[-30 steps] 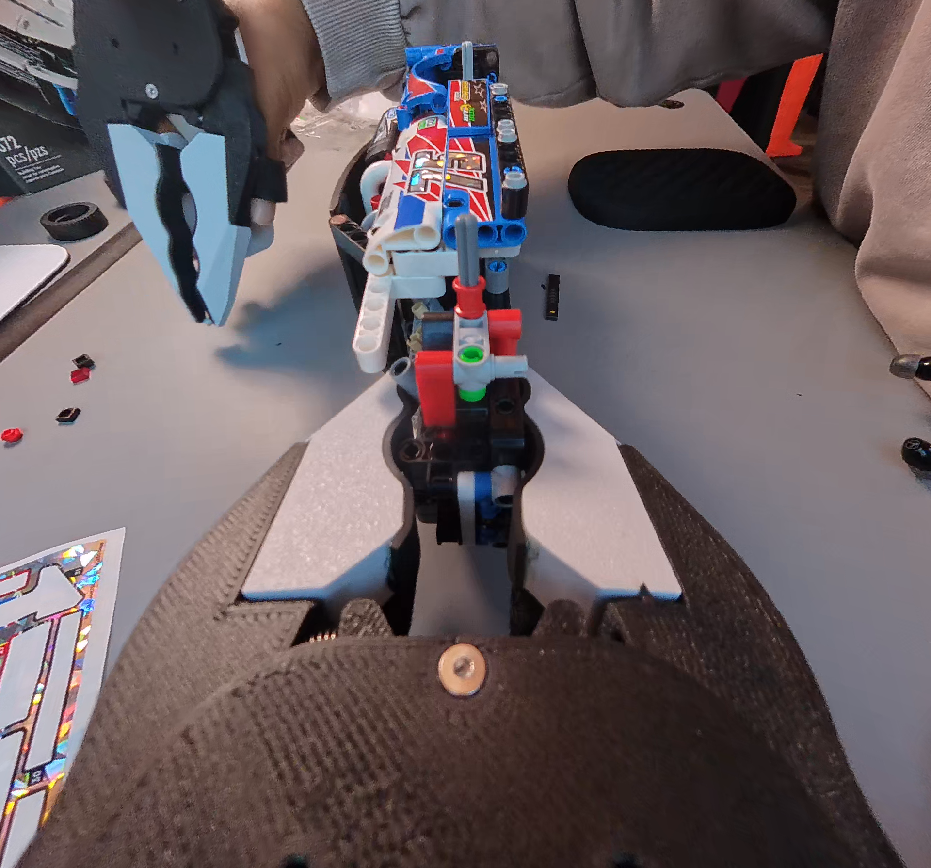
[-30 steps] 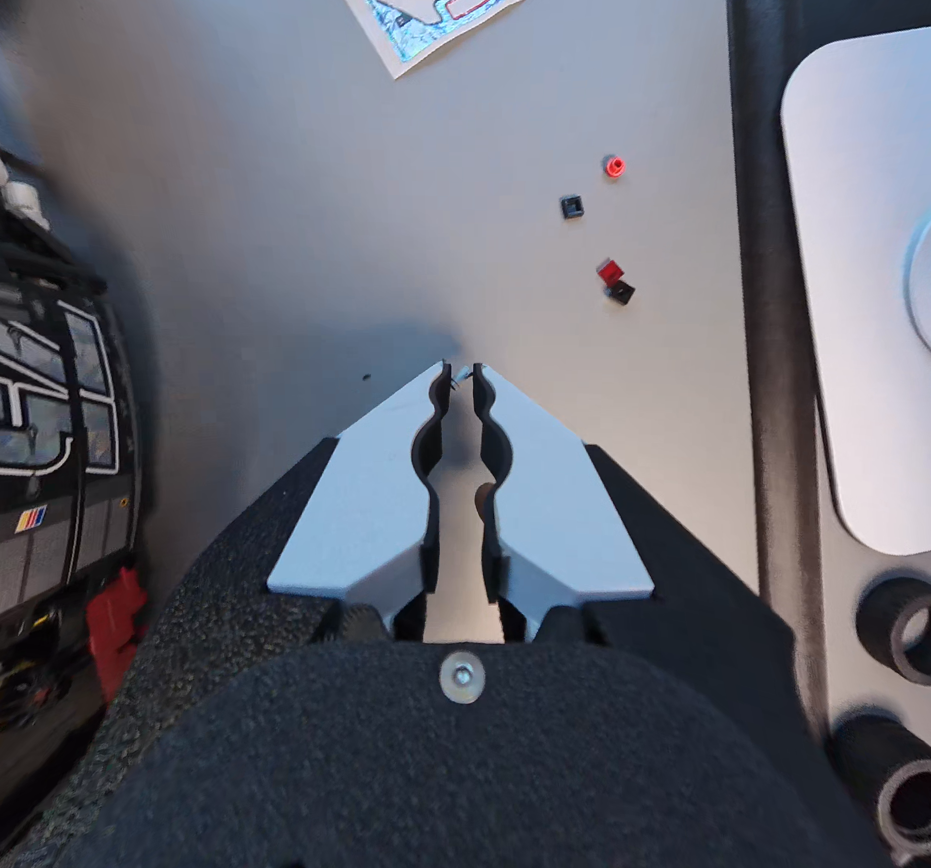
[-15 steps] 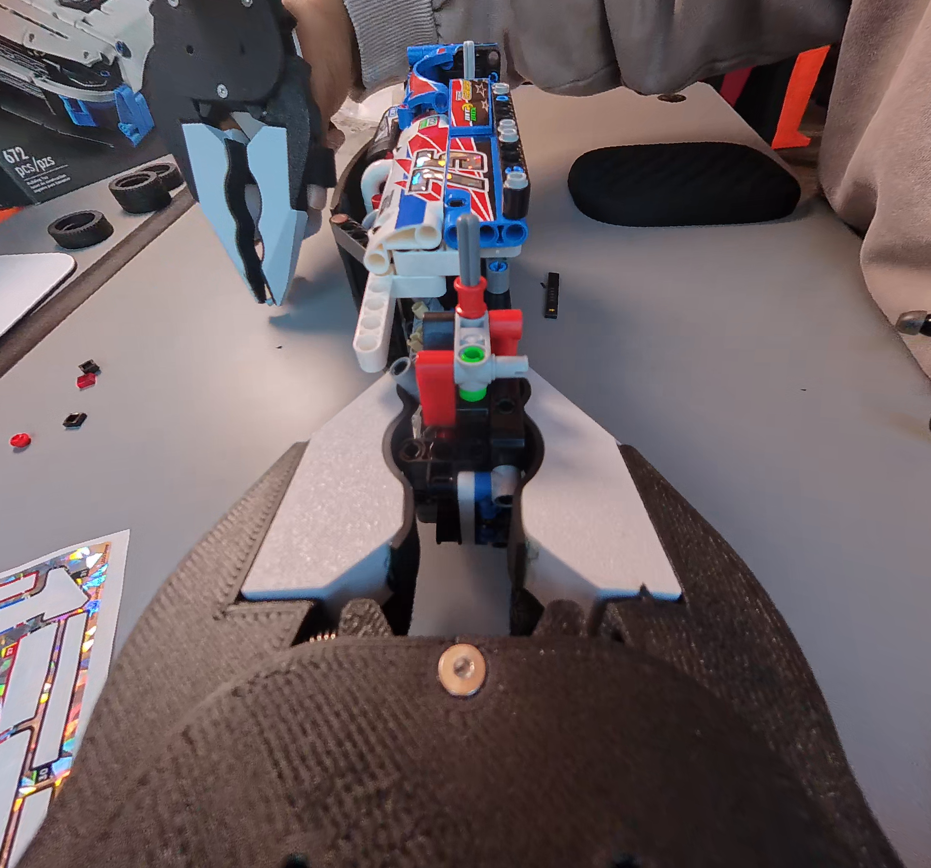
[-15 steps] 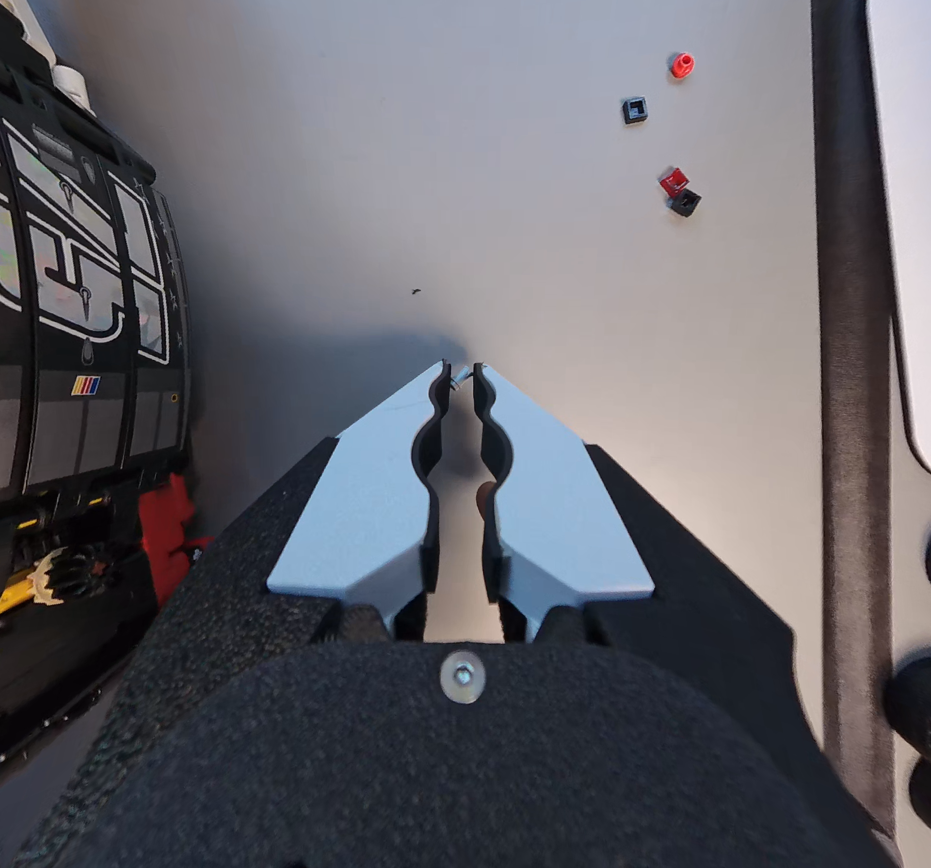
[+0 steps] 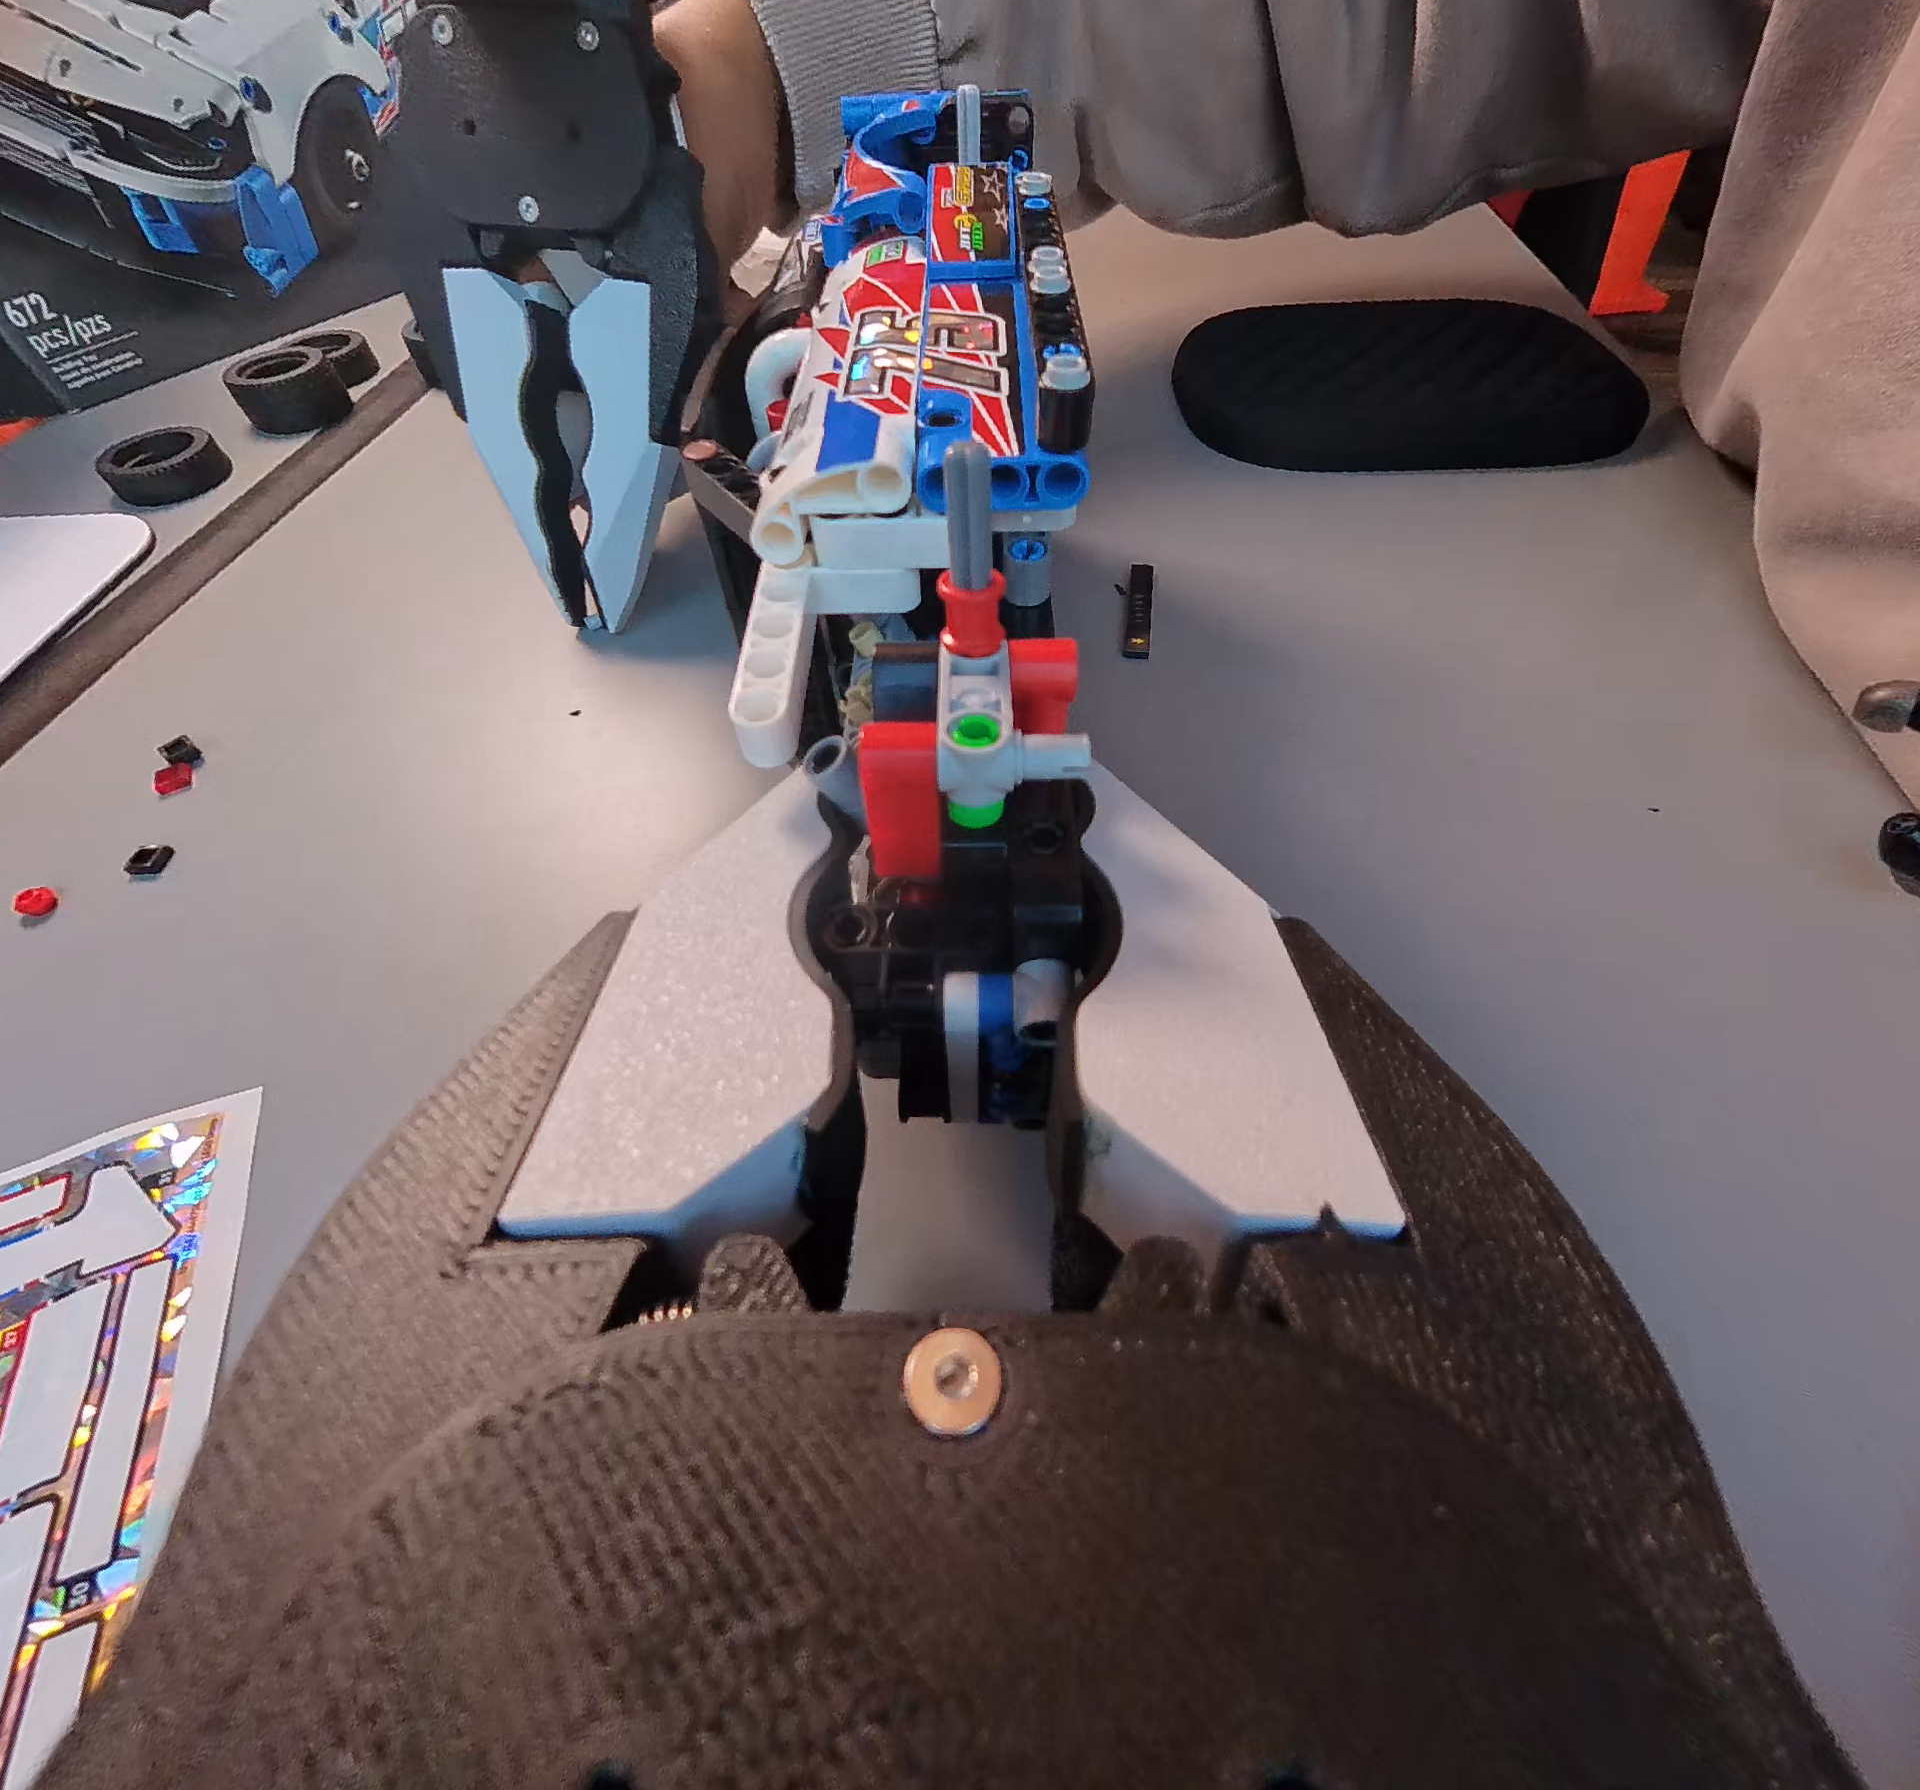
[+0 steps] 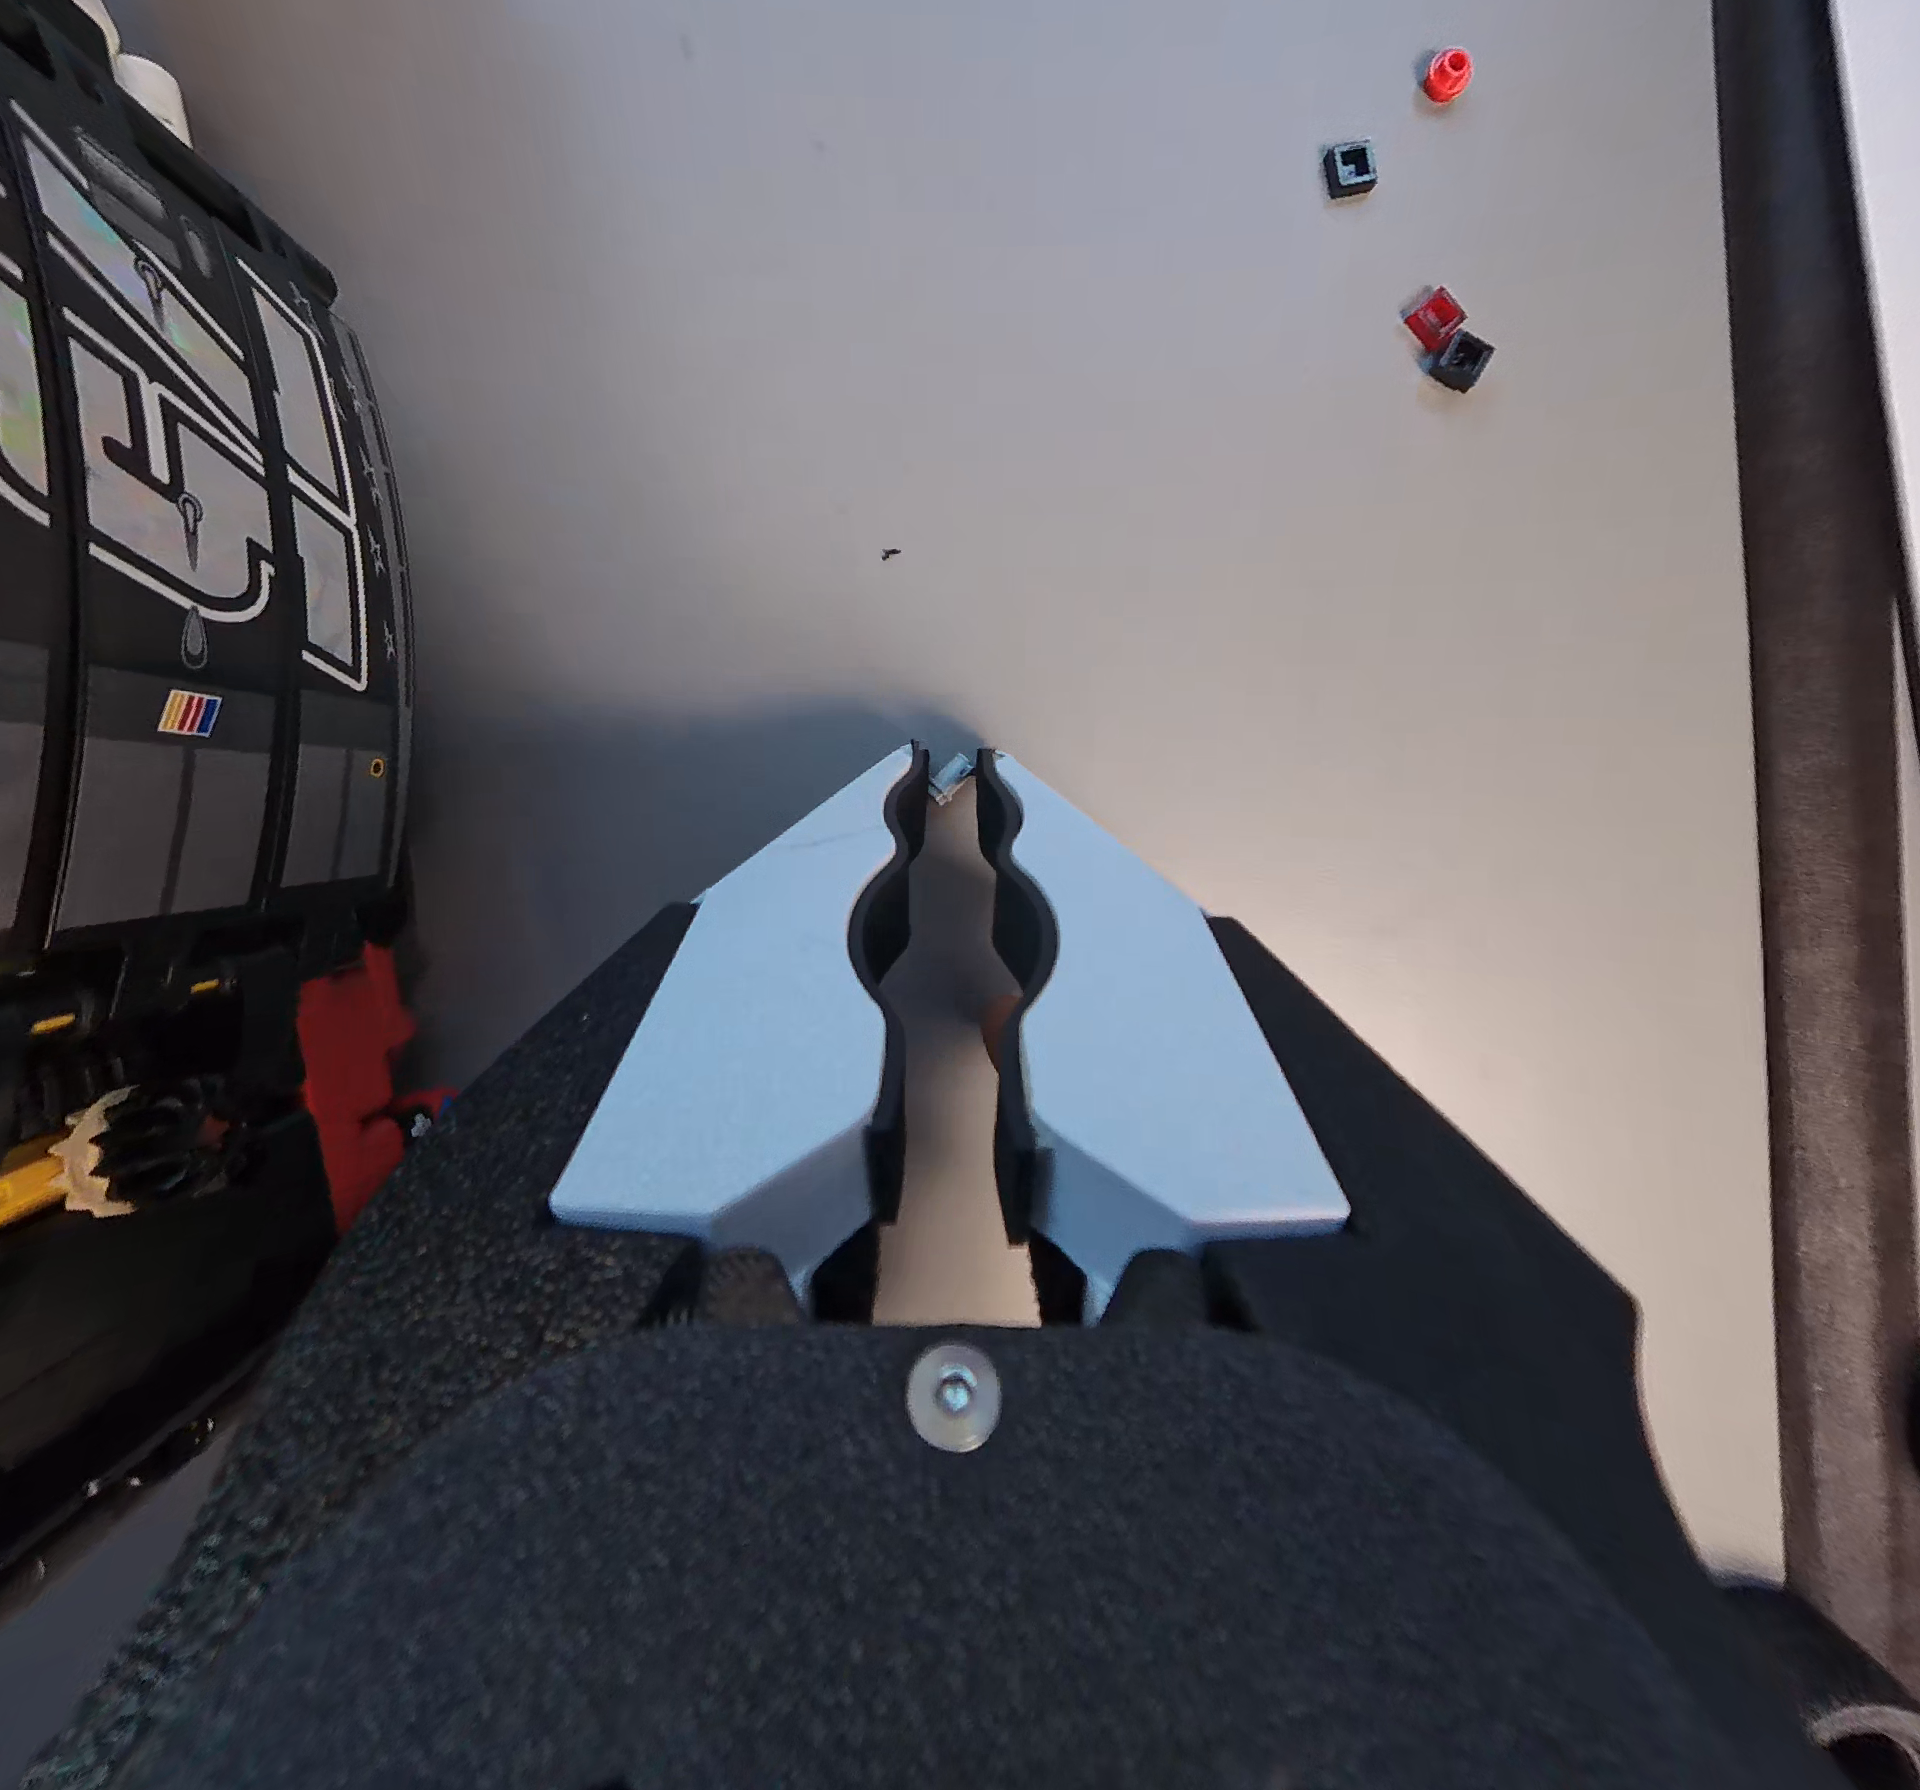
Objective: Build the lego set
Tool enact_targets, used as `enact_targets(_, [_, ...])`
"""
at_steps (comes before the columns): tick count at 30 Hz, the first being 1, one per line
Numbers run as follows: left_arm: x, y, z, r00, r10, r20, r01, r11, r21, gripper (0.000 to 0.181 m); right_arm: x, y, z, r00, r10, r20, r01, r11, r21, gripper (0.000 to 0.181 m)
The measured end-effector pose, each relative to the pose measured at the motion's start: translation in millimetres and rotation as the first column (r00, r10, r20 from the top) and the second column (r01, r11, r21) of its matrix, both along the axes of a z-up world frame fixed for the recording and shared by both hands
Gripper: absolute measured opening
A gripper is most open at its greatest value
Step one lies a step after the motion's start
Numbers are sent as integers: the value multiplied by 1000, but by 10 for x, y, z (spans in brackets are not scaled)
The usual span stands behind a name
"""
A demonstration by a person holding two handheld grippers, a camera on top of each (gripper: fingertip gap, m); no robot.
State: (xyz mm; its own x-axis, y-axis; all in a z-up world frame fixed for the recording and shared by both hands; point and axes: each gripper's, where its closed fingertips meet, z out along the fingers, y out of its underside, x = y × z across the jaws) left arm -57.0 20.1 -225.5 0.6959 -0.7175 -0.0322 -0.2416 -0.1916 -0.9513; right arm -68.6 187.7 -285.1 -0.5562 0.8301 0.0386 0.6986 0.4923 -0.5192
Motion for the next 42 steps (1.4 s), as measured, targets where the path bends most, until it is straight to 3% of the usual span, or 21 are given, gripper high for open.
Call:
enact_targets(12, [-3,3,2,1000,11,15,-11,1000,-14,34,-23,3,39,992,-50,-113,44,997,-61,15])
enact_targets(26, [6,-4,2,1000,5,20,-4,1000,-18,34,213,142,96,937,-230,-263,214,973,-91,20])
enact_targets(42, [11,-23,1,1000,-4,12,4,1000,-13,34,50,21,28,949,-218,-229,233,972,39,9])
